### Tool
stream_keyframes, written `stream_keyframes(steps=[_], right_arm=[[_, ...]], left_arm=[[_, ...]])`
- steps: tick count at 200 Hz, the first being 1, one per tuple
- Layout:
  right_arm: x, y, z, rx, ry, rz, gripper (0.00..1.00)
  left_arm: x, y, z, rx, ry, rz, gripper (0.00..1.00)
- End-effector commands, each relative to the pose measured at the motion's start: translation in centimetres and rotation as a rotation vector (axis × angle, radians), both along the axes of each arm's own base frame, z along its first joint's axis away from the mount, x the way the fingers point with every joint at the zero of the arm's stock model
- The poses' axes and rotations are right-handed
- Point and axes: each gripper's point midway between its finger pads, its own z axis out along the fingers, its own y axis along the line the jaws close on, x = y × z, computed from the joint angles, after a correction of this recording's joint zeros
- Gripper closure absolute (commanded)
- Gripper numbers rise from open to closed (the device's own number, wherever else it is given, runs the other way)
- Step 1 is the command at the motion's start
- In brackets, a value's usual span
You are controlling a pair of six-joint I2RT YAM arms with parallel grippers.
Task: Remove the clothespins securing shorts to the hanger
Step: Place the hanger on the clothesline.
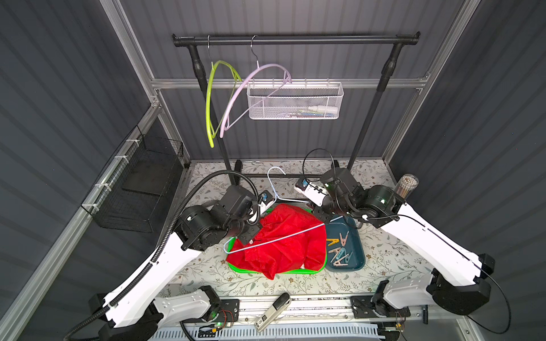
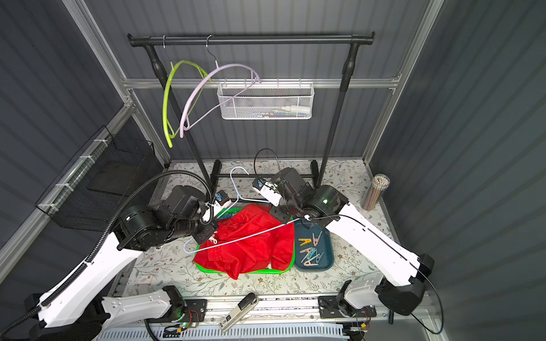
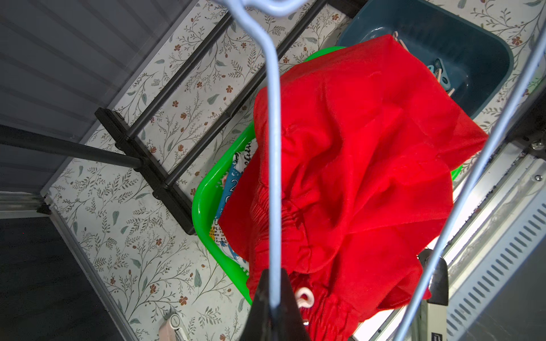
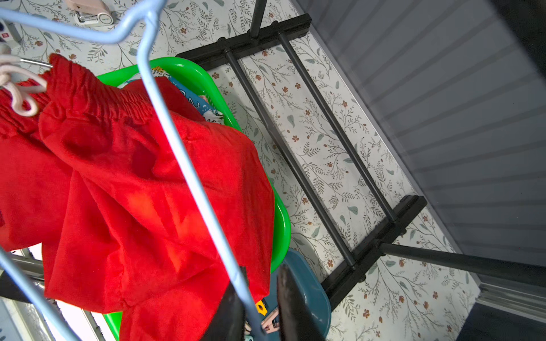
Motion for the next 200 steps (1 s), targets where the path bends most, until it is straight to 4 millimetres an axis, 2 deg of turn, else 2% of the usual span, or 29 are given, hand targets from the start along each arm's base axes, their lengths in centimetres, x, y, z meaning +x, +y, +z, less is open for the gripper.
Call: stream_keyframes(steps=[1,30,71,92,118,136,167,200], right_arm=[[0.4,0.6,0.3,0.038,0.002,-0.021,0.85],[0.4,0.3,0.2,0.022,-0.007,-0.022,0.92],[1.0,-0.4,0.7,-0.003,-0.066,-0.038,1.00],[1.1,-0.7,0.5,-0.034,-0.101,-0.039,1.00],[1.4,-1.0,0.2,-0.055,-0.164,-0.033,1.00],[1.4,-0.8,0.7,-0.020,-0.202,-0.020,1.00],[1.2,-0.8,1.5,0.011,-0.229,-0.010,1.00],[1.3,-1.7,1.9,-0.012,-0.273,-0.019,1.00]], left_arm=[[-1.0,-0.9,2.2,-0.103,0.007,-0.037,1.00],[-1.2,-1.0,2.6,-0.098,0.014,-0.053,1.00],[-1.9,-2.1,2.3,-0.130,0.065,-0.100,1.00],[-2.8,-2.8,2.6,-0.201,0.085,-0.134,1.00],[-4.4,-4.1,4.4,-0.330,0.111,-0.201,0.89],[-4.8,-4.5,5.5,-0.393,0.105,-0.211,0.87],[-4.6,-5.1,4.9,-0.402,0.134,-0.198,0.85],[-3.9,-5.2,5.3,-0.411,0.131,-0.168,0.69]])
